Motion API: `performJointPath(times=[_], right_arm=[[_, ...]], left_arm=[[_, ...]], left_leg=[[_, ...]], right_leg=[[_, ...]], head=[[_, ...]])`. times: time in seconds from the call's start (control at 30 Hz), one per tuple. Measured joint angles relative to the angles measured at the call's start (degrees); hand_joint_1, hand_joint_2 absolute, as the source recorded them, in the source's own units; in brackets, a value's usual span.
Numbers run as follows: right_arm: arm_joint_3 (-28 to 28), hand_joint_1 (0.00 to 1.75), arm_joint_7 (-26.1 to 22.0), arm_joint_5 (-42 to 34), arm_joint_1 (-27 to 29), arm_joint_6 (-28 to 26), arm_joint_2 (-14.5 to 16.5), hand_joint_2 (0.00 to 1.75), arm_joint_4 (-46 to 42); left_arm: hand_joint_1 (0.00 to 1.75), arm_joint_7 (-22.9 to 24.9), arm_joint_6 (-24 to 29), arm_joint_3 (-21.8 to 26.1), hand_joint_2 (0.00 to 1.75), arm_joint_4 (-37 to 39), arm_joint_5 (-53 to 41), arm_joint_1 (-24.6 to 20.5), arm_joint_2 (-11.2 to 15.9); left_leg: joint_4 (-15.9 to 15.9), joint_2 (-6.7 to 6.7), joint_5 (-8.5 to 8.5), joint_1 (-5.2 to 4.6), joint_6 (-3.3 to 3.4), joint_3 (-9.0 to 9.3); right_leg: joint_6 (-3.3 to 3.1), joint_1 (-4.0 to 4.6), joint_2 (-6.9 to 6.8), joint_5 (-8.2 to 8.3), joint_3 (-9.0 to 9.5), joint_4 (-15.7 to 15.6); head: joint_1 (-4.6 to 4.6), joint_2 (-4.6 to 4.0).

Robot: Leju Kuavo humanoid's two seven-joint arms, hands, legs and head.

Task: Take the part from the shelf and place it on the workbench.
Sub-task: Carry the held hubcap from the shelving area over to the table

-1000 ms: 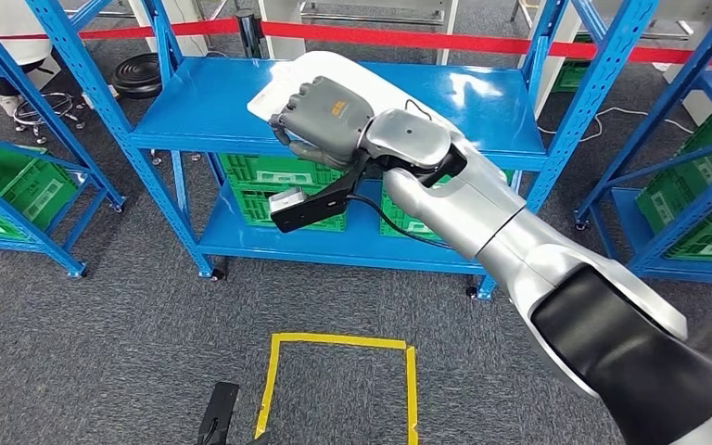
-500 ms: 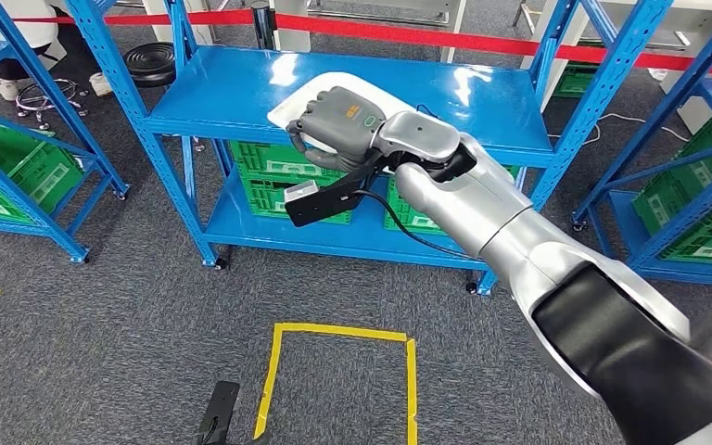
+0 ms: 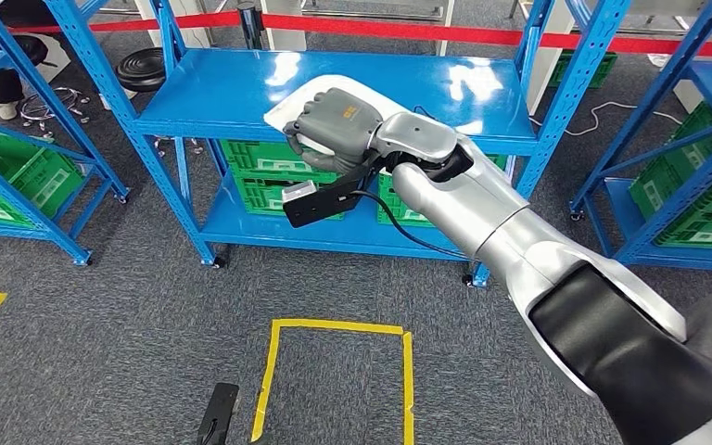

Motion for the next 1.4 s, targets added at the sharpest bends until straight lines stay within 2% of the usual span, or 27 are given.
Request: performJointPath(times=[0.03, 0.07, 0.13, 0.17, 0.2, 0.27, 0.3, 0.33, 0.57, 0.7, 0.73, 0.77, 0.83, 0.87, 0.9, 0.93, 0.97, 1.0, 1.03, 1.07, 1.13, 1.2, 1.23, 1.27, 1.33, 1.37, 1.4], right_arm=[[0.0, 1.75, 0.0, 0.0, 0.0, -0.1, 0.0, 1.75, 0.0], [0.0, 1.75, 0.0, 0.1, -0.1, -0.1, 0.0, 1.75, 0.0], [0.0, 1.75, 0.0, 0.5, -0.1, -0.3, 0.1, 1.75, 0.0], [0.0, 1.75, 0.0, 0.8, 0.0, -0.4, 0.1, 1.75, 0.0], [0.0, 1.75, -0.1, 1.0, -0.1, -0.6, 0.2, 1.75, 0.0], [0.0, 1.75, -0.3, 1.1, -0.1, -0.8, 0.2, 1.75, 0.0], [0.0, 1.75, -0.5, 1.1, -0.1, -0.9, 0.2, 1.75, 0.0], [0.0, 1.75, -0.6, 1.1, 0.0, -1.0, 0.2, 1.75, 0.0], [0.0, 1.75, -1.1, 1.6, 1.2, -2.6, 0.1, 1.75, 0.0], [-0.2, 1.75, -0.8, 1.8, 2.0, -4.0, 0.0, 1.75, 0.0], [-0.4, 1.75, -0.7, 1.9, 2.2, -4.3, -0.1, 1.75, -0.1], [-0.7, 1.75, -0.6, 2.0, 2.3, -4.6, -0.1, 1.75, -0.1], [-1.2, 1.75, -0.5, 2.2, 3.0, -4.9, -0.2, 1.75, -0.1], [-1.4, 1.75, -0.5, 2.3, 3.5, -5.0, -0.3, 1.75, -0.1], [-1.6, 1.75, -0.5, 2.4, 4.0, -5.1, -0.4, 1.75, -0.1], [-1.7, 1.75, -0.5, 2.4, 4.4, -5.2, -0.5, 1.75, -0.1], [-1.8, 1.75, -0.5, 2.4, 4.7, -5.3, -0.5, 1.75, -0.1], [-2.0, 1.75, -0.5, 2.4, 4.9, -5.3, -0.6, 1.75, -0.1], [-2.3, 1.75, -0.5, 2.5, 4.9, -5.3, -0.6, 1.75, -0.1], [-2.5, 1.75, -0.6, 2.6, 4.9, -5.3, -0.6, 1.75, -0.1], [-2.7, 1.75, -0.5, 3.0, 5.0, -5.4, -0.6, 1.75, -0.1], [-2.7, 1.75, -0.3, 3.3, 5.1, -5.5, -0.5, 1.75, -0.1], [-2.7, 1.75, -0.2, 3.5, 5.0, -5.6, -0.5, 1.75, -0.1], [-2.8, 1.75, -0.2, 3.6, 5.0, -5.7, -0.4, 1.75, -0.1], [-2.8, 1.75, 0.0, 3.8, 5.0, -5.9, -0.3, 1.75, -0.1], [-2.8, 1.75, 0.0, 4.0, 5.1, -5.9, -0.3, 1.75, -0.1], [-2.8, 1.75, 0.1, 4.1, 5.2, -5.9, -0.3, 1.75, -0.1]], left_arm=[[0.0, -0.1, 0.0, 0.0, 1.75, 0.0, 0.0, 0.0, 0.0], [0.0, -0.1, 0.0, 0.0, 1.75, 0.0, 0.1, 0.0, 0.0], [0.0, -0.5, 0.4, 0.0, 1.75, 0.0, -0.1, 0.1, 0.1], [0.0, -0.9, 0.7, 0.0, 1.75, 0.0, -0.4, 0.2, 0.1], [0.0, -1.5, 0.9, 0.0, 1.75, 0.0, -0.9, 0.2, 0.1], [0.0, -2.7, 0.2, -0.1, 1.75, 0.0, -1.9, 0.3, 0.1], [0.0, -3.3, -0.5, -0.2, 1.75, 0.0, -2.3, 0.3, 0.1], [0.0, -3.8, -1.2, -0.3, 1.75, 0.0, -2.5, 0.4, 0.2], [0.0, -4.7, -0.8, -0.9, 1.75, 0.0, -3.5, 0.8, 0.4], [0.0, -4.4, -0.8, -1.3, 1.75, 0.0, -4.0, 0.8, 0.6], [0.0, -4.3, -0.8, -1.5, 1.75, -0.1, -4.1, 0.8, 0.6], [0.0, -4.3, -0.8, -1.6, 1.75, -0.1, -4.2, 0.8, 0.7], [0.0, -4.1, -0.8, -1.8, 1.75, -0.1, -4.3, 0.8, 0.7], [0.0, -4.0, -0.8, -1.8, 1.75, -0.1, -4.3, 0.8, 0.7], [0.0, -3.9, -0.8, -1.8, 1.75, -0.1, -4.3, 0.9, 0.7], [0.0, -3.9, -0.8, -1.8, 1.75, -0.1, -4.3, 0.9, 0.7], [0.0, -3.9, -0.8, -1.8, 1.75, -0.1, -4.3, 0.9, 0.7], [0.0, -3.9, -0.8, -1.8, 1.75, -0.1, -4.3, 0.9, 0.7], [0.0, -3.9, -0.8, -1.8, 1.75, -0.1, -4.3, 0.8, 0.8], [0.0, -4.0, -0.8, -1.8, 1.75, -0.1, -4.3, 0.8, 0.8], [0.0, -4.0, -0.8, -1.9, 1.75, -0.1, -4.3, 0.8, 0.9], [0.0, -4.0, -0.8, -1.9, 1.75, -0.1, -4.3, 0.9, 1.0], [0.0, -4.0, -0.8, -1.9, 1.75, -0.1, -4.3, 0.9, 1.0], [0.0, -4.0, -0.8, -1.9, 1.75, -0.1, -4.4, 0.9, 1.0], [0.0, -3.9, -0.8, -1.9, 1.75, -0.1, -4.4, 0.8, 1.0], [0.0, -3.9, -0.8, -1.9, 1.75, -0.1, -4.4, 0.8, 1.0], [0.0, -3.9, -0.8, -1.9, 1.75, -0.1, -4.4, 0.9, 1.0]], left_leg=[[-3.3, -0.01, 0.81, -0.05, 0.29, 1.9], [-5.4, -0.04, 1.13, -0.11, 0.61, 2.98], [-6.3, -0.13, 1.27, -0.32, 1.32, 3.14], [-6.4, -0.17, 1.48, -0.33, 1.55, 3.04], [-6.6, -0.21, 1.69, -0.33, 1.67, 2.98], [-7.0, -0.23, 2.02, -0.26, 1.77, 2.92], [-7.0, -0.22, 2.11, -0.29, 1.82, 2.84], [-6.9, -0.2, 2.17, -0.33, 1.95, 2.75], [-6.8, -0.16, 2.47, -0.49, 2.45, 2.22], [-7.6, -0.18, 3.15, -0.5, 3.35, 2.44], [-8.2, -0.17, 3.58, -0.29, 3.57, 2.64], [-8.8, -0.2, 3.98, -0.07, 3.71, 2.79], [-9.1, -0.39, 4.33, 0.04, 3.73, 2.6], [-9.0, -0.66, 4.4, 0.14, 3.59, 2.38], [-8.8, -1.02, 4.45, 0.3, 3.38, 2.16], [-8.6, -1.48, 4.49, 0.54, 3.06, 1.91], [-8.2, -2.0, 4.45, 0.84, 2.63, 1.65], [-7.8, -2.47, 4.33, 1.11, 2.09, 1.39], [-7.3, -2.97, 4.2, 1.24, 1.45, 1.03], [-6.9, -3.4, 4.1, 1.29, 0.85, 0.71], [-6.9, -4.2, 4.3, 1.29, -0.24, 0.32], [-7.2, -4.48, 4.57, 1.49, -0.97, 0.11], [-6.5, -3.76, 4.11, 1.47, -1.17, -0.31], [-4.7, -2.7, 2.99, 1.37, -1.24, -1.2], [2.4, -0.64, -0.73, 1.1, -1.18, -4.34], [6.3, -0.33, -2.38, 1.02, -1.1, -6.02], [8.8, -0.22, -3.16, 0.91, -0.93, -7.07]], right_leg=[[0.21, 0.08, 0.01, 0.05, -0.17, 0.2], [0.51, 0.16, 0.02, 0.16, -0.36, 0.3], [1.27, 0.3, 0.03, 0.58, -0.68, 0.1], [1.41, 0.3, 0.02, 0.7, -0.69, -0.1], [0.84, 0.36, 0.01, 0.82, -0.69, -0.3], [-0.85, 0.51, 0.02, 0.96, -0.72, -0.6], [-1.48, 0.56, 0.02, 1.15, -0.76, -0.8], [-1.4, 0.56, 0.03, 1.33, -0.78, -0.9], [1.32, 0.34, 0.03, 2.28, -0.88, -1.5], [2.89, 0.05, 0.02, 2.53, -0.89, -1.9], [3.04, 0.07, 0.09, 1.71, -1.28, -1.1], [3.14, 0.02, 0.15, 0.19, -2.19, 1.0], [3.36, -0.34, 0.25, -4.1, -5.25, 8.5], [3.51, -0.57, 0.26, -5.71, -6.71, 12.2], [3.67, -0.82, 0.26, -6.37, -7.36, 14.2], [3.87, -1.11, 0.27, -5.97, -6.9, 14.1], [4.12, -1.46, 0.38, -4.59, -5.14, 11.3], [4.47, -1.87, 0.86, -3.19, -2.77, 7.2], [4.75, -2.05, 1.8, -2.25, -0.72, 3.7], [4.69, -2.19, 2.46, -1.78, 0.65, 1.3], [3.83, -1.85, 2.93, -2.03, 0.99, 0.7], [2.59, -1.77, 1.85, -1.83, 0.86, 0.8], [2.04, -1.77, 1.36, -1.72, 0.84, 0.7], [1.56, -1.72, 0.82, -1.61, 0.84, 0.7], [0.87, -1.27, -0.32, -1.62, 0.83, 0.7], [0.67, -1.01, -0.95, -1.64, 0.81, 0.7], [0.53, -0.75, -1.61, -1.67, 0.8, 0.7]], head=[[0.01, 0.0], [0.04, 0.0], [0.06, 0.0], [0.05, 0.0], [0.14, 0.0], [0.33, 0.0], [0.45, 0.0], [0.45, 0.0], [0.45, 0.01], [0.41, 0.0], [0.46, 0.0], [0.48, 0.0], [0.51, 0.0], [0.5, 0.0], [0.5, 0.0], [0.51, 0.0], [0.51, 0.0], [0.52, 0.0], [0.57, 0.0], [0.55, 0.0], [0.52, 0.0], [0.44, 0.0], [0.36, 0.0], [0.27, 0.0], [0.11, 0.0], [0.12, 0.0], [0.12, 0.0]])
